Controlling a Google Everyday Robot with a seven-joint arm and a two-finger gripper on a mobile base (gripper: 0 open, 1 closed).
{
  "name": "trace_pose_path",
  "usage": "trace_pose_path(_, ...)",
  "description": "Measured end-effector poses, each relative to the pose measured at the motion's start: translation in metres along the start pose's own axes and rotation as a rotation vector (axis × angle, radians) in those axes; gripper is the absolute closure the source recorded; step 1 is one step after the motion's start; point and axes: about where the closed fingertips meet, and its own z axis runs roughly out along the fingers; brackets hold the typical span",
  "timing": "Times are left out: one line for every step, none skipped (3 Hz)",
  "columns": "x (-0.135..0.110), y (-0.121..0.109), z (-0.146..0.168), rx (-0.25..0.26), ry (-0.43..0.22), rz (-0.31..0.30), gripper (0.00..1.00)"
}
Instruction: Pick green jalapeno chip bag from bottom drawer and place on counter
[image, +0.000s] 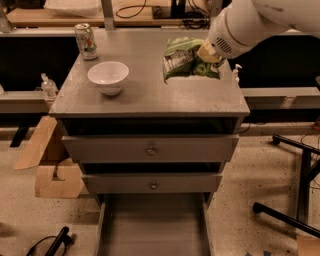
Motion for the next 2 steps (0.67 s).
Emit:
trace_pose_path(-0.008, -0.034, 0.035, 0.057, -0.034, -0.005, 1.0)
trace_pose_path(-0.005, -0.045, 0.075, 0.052, -0.035, -0.032, 1.0)
